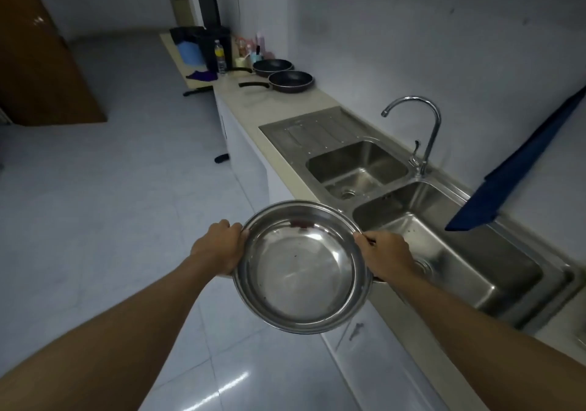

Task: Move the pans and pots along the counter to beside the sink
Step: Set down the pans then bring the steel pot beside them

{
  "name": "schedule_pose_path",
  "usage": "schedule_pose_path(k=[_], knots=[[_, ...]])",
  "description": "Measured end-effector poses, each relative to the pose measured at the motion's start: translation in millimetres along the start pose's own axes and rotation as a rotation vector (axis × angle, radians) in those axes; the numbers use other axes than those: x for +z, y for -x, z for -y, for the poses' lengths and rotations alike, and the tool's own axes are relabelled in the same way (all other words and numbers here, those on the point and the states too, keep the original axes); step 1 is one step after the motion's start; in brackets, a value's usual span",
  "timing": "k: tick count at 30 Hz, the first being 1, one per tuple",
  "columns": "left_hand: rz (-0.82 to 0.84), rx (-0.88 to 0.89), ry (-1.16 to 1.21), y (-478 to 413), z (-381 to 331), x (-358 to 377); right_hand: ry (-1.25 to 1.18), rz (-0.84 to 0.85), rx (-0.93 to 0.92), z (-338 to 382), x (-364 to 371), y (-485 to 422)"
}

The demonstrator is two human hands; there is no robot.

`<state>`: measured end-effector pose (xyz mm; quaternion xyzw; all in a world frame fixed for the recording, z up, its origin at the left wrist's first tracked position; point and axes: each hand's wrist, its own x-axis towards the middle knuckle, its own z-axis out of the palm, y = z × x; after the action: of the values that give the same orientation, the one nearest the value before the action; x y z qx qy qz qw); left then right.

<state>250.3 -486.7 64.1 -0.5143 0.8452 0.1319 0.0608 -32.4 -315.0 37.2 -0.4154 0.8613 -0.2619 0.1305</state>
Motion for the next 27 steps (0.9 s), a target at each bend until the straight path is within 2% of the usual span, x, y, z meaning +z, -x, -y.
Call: schedule_pose_path(k=[9, 21, 27], knots=[[-0.034, -0.024, 0.025, -118, 44, -32, -0.018, 0.009, -0.071, 51, 42, -125], [-0.053, -0.06, -0.118, -321, 80, -84, -0.02, 0.051, -0.11, 119, 90, -343], [-0.051, -0.068, -0.068, -400, 114, -98, -0.032, 0.091, -0.096, 154, 123, -419]])
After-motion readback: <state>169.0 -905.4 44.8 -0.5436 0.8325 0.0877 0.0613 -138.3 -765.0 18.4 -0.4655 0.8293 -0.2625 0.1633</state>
